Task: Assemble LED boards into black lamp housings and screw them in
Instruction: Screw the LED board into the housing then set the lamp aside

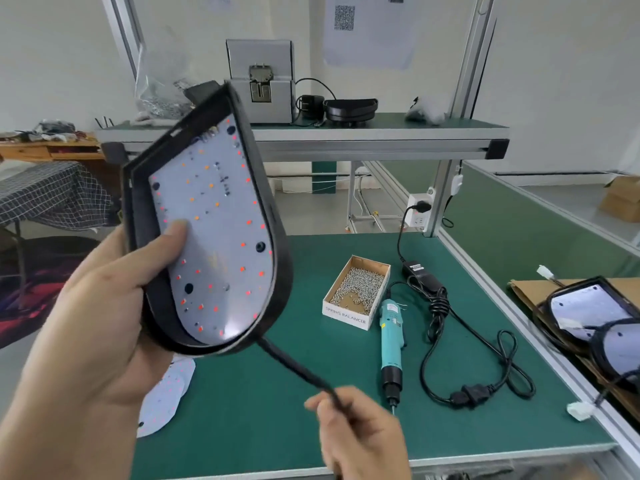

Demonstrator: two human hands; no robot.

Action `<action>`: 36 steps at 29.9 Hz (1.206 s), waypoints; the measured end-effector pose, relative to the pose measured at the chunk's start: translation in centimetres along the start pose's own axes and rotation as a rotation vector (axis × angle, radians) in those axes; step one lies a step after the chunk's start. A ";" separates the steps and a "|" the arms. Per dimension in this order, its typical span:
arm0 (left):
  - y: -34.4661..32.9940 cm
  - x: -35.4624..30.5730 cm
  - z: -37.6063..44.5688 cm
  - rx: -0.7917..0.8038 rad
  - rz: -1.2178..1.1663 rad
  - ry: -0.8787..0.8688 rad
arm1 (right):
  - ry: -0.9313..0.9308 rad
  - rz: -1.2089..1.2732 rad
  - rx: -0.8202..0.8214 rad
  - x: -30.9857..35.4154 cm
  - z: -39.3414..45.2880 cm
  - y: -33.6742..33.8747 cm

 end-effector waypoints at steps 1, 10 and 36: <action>-0.6 0.4 0.1 0.051 0.006 0.024 | 0.007 0.083 -0.050 0.7 0.8 1.1; -4.9 8.2 -1.9 0.266 0.094 0.273 | 0.019 0.329 0.019 8.3 7.6 2.3; -7.7 9.3 2.9 -0.298 -0.427 0.226 | -0.098 -0.163 0.338 1.8 4.6 -0.7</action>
Point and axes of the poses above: each hand's wrist, its own z-axis towards the middle knuckle, its own y-axis out of the back of the hand, x = y × z, the point moved 5 cm from there along z, towards the middle knuckle, and after that the axes turned 6 degrees about x, right-handed, at the moved point
